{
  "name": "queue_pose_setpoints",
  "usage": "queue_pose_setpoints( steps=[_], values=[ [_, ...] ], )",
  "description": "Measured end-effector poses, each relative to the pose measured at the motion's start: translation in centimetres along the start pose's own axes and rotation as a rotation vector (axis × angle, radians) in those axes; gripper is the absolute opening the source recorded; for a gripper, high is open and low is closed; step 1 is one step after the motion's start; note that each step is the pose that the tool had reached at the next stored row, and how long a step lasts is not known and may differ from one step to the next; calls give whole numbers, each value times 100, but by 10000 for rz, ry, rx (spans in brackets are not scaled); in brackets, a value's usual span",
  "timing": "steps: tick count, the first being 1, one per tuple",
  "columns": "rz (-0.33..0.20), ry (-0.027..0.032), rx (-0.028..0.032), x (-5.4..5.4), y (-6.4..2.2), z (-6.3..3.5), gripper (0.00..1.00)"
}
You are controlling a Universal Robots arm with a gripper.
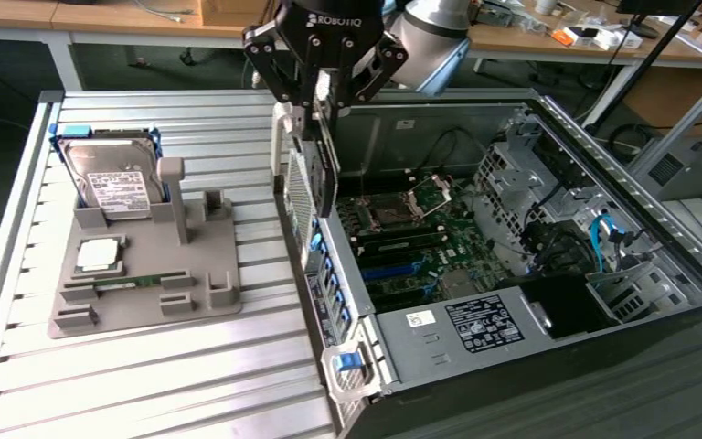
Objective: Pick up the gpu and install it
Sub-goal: 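Pick up the gpu and move the gpu toward the slot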
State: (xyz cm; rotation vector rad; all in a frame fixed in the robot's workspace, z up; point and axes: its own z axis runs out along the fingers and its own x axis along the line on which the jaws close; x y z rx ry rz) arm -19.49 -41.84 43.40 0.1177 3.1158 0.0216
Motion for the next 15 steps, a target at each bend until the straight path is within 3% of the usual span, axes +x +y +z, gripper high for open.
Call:
queue_pose_setpoints(
  steps=[15],
  values=[
    [-1,21,2,-420,0,19,27]
  ],
)
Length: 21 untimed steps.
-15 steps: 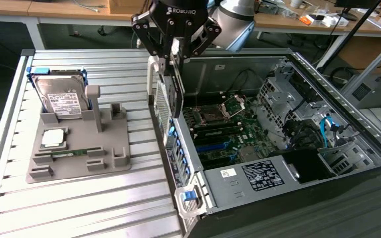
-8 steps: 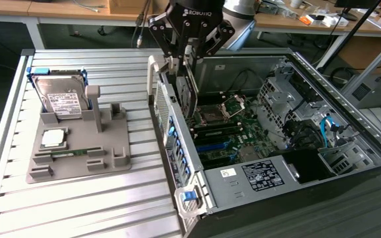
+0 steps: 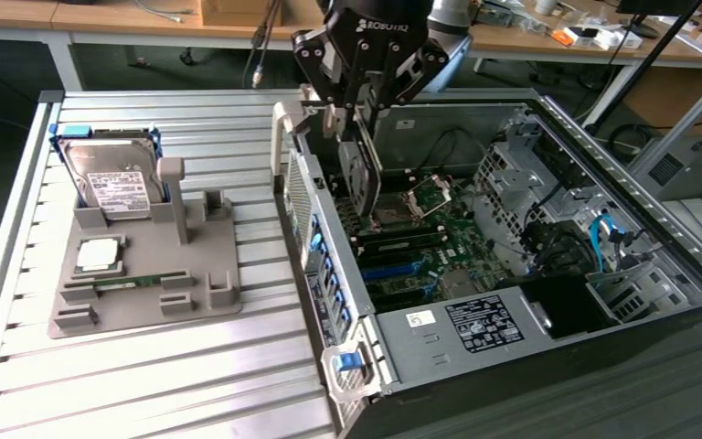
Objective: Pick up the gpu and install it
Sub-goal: 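Pick up the gpu and move the gpu toward the slot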
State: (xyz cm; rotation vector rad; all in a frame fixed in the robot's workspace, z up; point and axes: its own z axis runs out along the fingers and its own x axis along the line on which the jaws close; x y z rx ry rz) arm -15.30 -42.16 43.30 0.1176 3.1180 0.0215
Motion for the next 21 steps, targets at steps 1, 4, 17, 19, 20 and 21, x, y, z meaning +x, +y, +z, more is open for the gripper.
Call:
queue_pose_setpoints(
  steps=[1,4,17,19,20,21],
  values=[
    [-1,2,1,-31,0,2,27],
    [2,5,1,-118,3,14,27],
    [1,14,10,-580,26,68,27],
    [0,15,13,-654,30,77,27],
    [1,15,14,-692,33,83,27],
    [1,15,16,-727,35,88,27]
  ],
)
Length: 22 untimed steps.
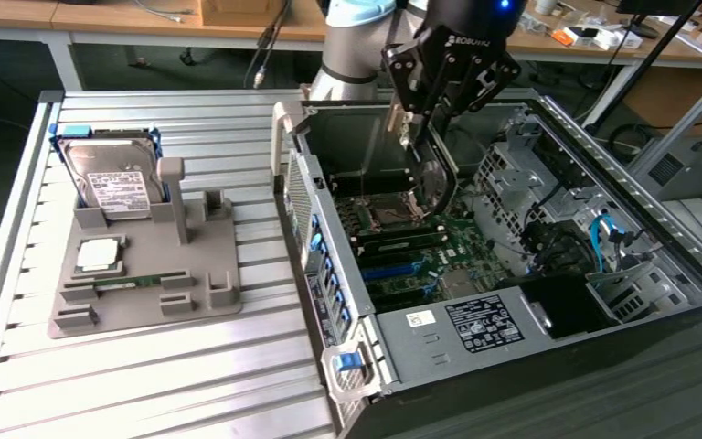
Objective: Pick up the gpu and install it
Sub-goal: 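Pick up the gpu and move the gpu toward the slot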
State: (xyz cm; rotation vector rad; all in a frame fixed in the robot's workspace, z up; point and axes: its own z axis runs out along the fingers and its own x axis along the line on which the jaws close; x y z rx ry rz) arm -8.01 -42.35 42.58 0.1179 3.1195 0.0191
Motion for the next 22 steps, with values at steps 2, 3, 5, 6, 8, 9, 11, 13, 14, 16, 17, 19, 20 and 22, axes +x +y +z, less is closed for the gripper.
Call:
queue_pose_setpoints(
  steps=[2,3,5,6,8,9,11,13,14,16,17,19,20,22],
  values=[
    [-2,0,2,-60,4,10,27],
    [-1,0,3,-89,6,15,27],
    [0,0,6,-156,11,28,27],
    [-1,0,6,-186,13,34,27],
    [-1,0,10,-242,17,45,27],
    [0,0,12,-272,20,51,27],
    [-2,0,16,-332,24,64,27],
    [-1,2,21,-398,29,78,27],
    [0,2,23,-434,31,86,27],
    [-2,3,28,-501,36,100,27],
    [-1,4,29,-531,38,107,27],
    [-1,4,33,-595,43,122,27],
    [-2,4,35,-626,45,129,27],
    [0,4,37,-680,49,141,27]
  ],
)
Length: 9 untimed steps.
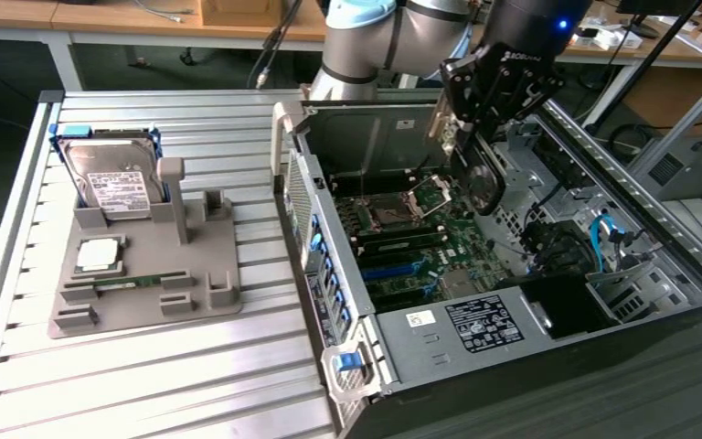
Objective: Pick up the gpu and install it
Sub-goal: 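Pick up the gpu and move the gpu toward the slot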
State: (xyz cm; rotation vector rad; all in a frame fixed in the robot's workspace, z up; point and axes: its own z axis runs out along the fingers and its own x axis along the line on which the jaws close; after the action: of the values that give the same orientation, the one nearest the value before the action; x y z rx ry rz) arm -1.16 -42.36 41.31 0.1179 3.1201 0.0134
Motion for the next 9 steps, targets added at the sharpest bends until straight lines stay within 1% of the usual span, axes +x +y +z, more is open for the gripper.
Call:
queue_pose_setpoints(
  steps=[5,7,9],
  values=[
    [0,0,10,-124,6,32,27],
    [-1,-1,11,-163,7,58,27],
    [-2,-1,12,-215,4,116,27]
  ],
)
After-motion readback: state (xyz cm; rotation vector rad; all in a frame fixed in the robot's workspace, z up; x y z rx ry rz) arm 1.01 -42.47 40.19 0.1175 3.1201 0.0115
